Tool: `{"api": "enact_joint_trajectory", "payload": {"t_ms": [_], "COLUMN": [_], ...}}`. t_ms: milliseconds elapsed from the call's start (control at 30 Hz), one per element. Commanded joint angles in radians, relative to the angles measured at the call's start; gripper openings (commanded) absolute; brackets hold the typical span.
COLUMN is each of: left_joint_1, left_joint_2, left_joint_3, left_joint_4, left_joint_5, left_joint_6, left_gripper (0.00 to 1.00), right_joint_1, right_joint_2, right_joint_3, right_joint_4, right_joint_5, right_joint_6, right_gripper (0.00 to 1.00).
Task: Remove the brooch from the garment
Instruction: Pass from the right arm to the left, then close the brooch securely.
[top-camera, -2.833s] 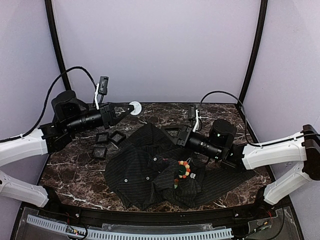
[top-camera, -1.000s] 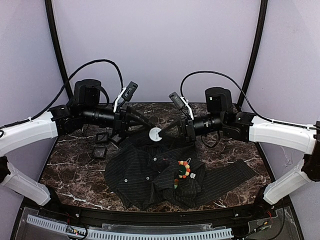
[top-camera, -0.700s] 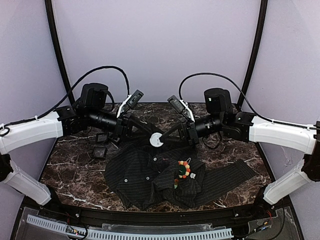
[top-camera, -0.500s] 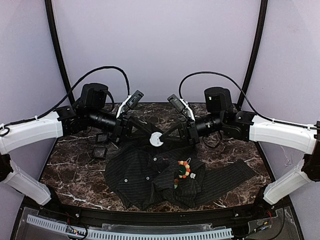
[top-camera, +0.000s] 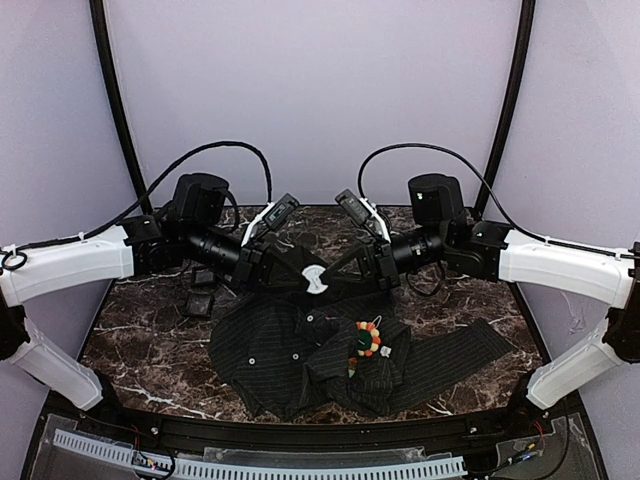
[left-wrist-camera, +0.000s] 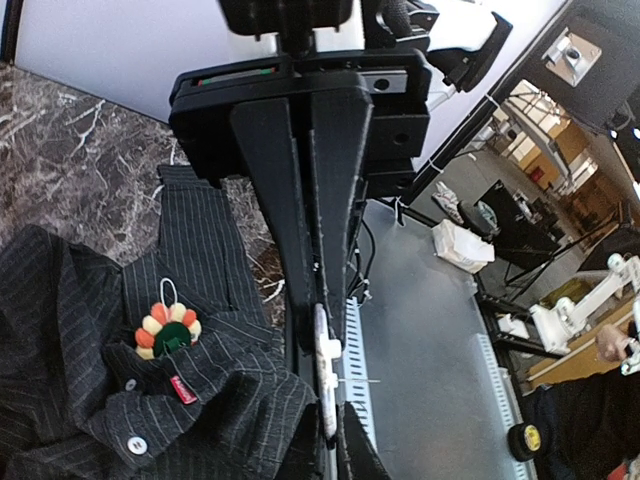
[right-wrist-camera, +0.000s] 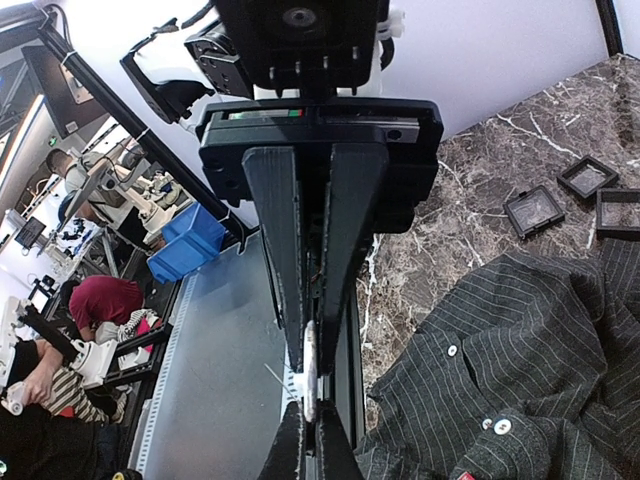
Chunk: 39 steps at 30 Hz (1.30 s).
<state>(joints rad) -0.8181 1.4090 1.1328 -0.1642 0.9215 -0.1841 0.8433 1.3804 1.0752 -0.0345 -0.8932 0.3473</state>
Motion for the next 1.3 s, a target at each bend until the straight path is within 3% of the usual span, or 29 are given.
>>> {"api": "enact_joint_trajectory", "payload": {"t_ms": [0,33,100,200,267,400,567,700,967,1267], "left_joint_1": [-0.004,-0.004,-0.003,-0.004,-0.004,-0.003,-0.002,-0.003,-0.002,-0.002], "left_joint_2": [-0.007,-0.009,-0.014,-0.034,-0.049,-0.063,-0.062,-0.060,-0.056,-0.051], "left_joint_3": [0.003,-0.005,-0.019,-0.041,-0.054,-0.072,-0.074,-0.075,-0.077,-0.078], "left_joint_4": [0.027,0.048,0.080,0.129,0.150,0.173,0.194,0.199,0.207,0.209], "left_joint_5": [0.008,0.010,0.011,-0.018,-0.042,-0.074,-0.066,-0.058,-0.046,-0.043], "left_joint_6": [-0.015,-0.028,-0.048,-0.074,-0.083,-0.096,-0.106,-0.108,-0.115,-0.117], "left_gripper": [0.01,0.01,0.01,0.01,0.01,0.01,0.01,0.01,0.01,0.01], "right_joint_1": [-0.004,-0.004,-0.004,-0.004,0.002,0.047,0.107,0.138,0.146,0.149], "right_joint_2": [0.004,0.002,-0.008,-0.042,-0.073,-0.121,-0.145,-0.150,-0.120,-0.092], "right_joint_3": [0.025,0.023,0.019,-0.013,-0.053,-0.134,-0.172,-0.177,-0.166,-0.161], "right_joint_4": [-0.016,-0.018,-0.017,0.011,0.056,0.127,0.184,0.236,0.274,0.302], "right_joint_5": [-0.006,0.001,0.017,0.059,0.098,0.213,0.367,0.454,0.476,0.471], "right_joint_6": [-0.022,-0.020,-0.016,0.010,0.040,0.081,0.111,0.124,0.131,0.137], "right_gripper": [0.00,0.00,0.12,0.42,0.56,0.66,0.69,0.63,0.49,0.42]}}
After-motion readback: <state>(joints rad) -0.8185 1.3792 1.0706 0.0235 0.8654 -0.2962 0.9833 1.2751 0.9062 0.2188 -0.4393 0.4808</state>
